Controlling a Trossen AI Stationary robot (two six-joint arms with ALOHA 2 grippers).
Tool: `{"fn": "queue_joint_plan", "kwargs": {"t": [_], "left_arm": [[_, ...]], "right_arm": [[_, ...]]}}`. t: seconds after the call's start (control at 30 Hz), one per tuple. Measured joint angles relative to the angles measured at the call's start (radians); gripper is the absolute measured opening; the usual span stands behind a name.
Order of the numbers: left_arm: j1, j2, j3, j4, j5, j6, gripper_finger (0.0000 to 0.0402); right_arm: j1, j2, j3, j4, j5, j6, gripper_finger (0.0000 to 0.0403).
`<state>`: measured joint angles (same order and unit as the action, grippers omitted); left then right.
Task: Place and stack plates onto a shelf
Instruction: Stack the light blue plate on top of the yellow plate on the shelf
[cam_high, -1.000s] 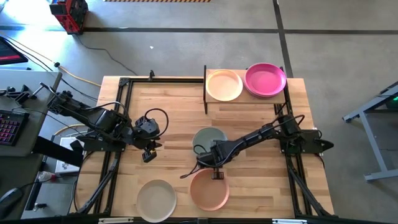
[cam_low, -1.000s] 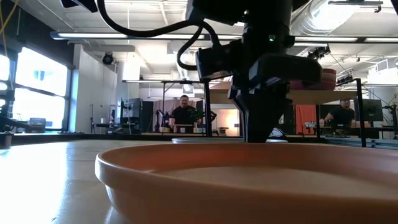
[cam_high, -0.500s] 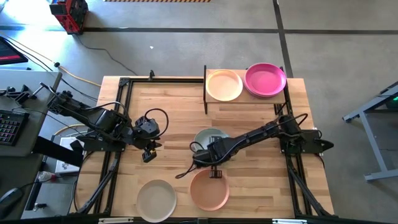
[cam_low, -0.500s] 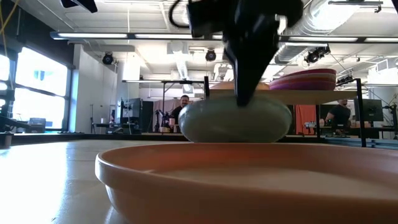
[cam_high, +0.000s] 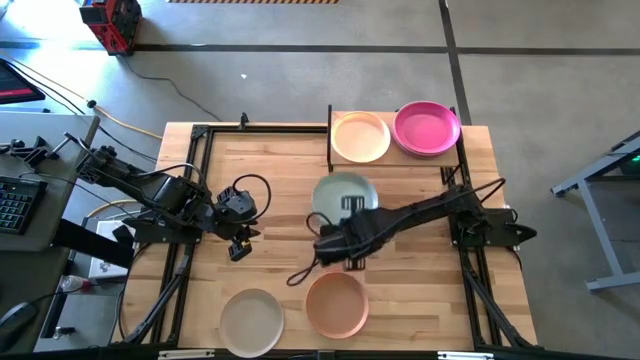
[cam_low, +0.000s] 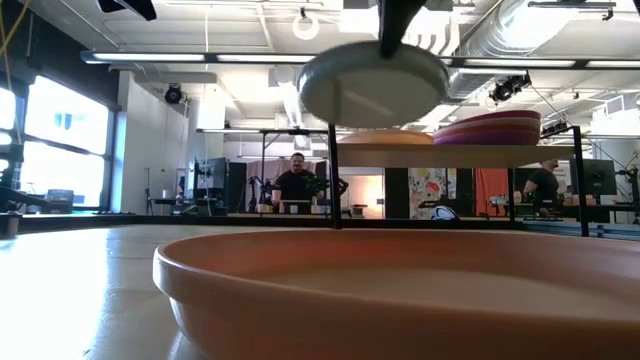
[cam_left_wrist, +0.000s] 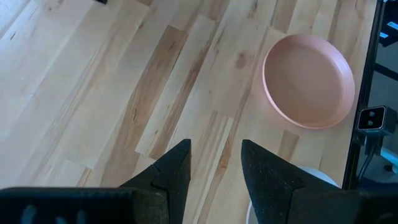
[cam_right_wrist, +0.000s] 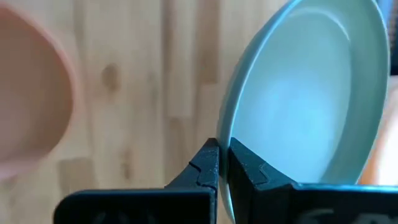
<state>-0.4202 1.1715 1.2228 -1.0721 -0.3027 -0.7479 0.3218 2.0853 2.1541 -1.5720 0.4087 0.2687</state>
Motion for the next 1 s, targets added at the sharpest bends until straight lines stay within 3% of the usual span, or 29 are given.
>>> {"fn": "queue_joint_plan", "kwargs": {"t": [0.17, 0.43, 0.57, 0.7, 1.0], "left_arm": [[0.001, 0.000, 0.000, -0.001, -0.003, 0.000, 0.0131], [0.009, 0.000, 0.000, -0.003, -0.069, 0.045, 0.0131], [0.041, 0.000, 0.000, -0.005, -0.100, 0.045, 0.0131], [0.086, 0.000, 0.000, -0.006, -0.106, 0.080, 0.0131], [0.206, 0.000, 0.000, -0.005, -0.106, 0.133, 0.0131]], "right_arm": [[-0.091, -0.019, 0.064, 0.001, 0.034, -0.119, 0.0000], [-0.306, -0.113, 0.044, 0.001, 0.054, -0.231, 0.0000], [-0.428, -0.186, -0.035, 0.012, 0.052, -0.267, 0.0000], [-0.534, -0.261, -0.182, 0.158, -0.028, -0.368, 0.0000], [-0.623, -0.302, -0.378, 0.299, -0.129, -0.494, 0.0000]]}}
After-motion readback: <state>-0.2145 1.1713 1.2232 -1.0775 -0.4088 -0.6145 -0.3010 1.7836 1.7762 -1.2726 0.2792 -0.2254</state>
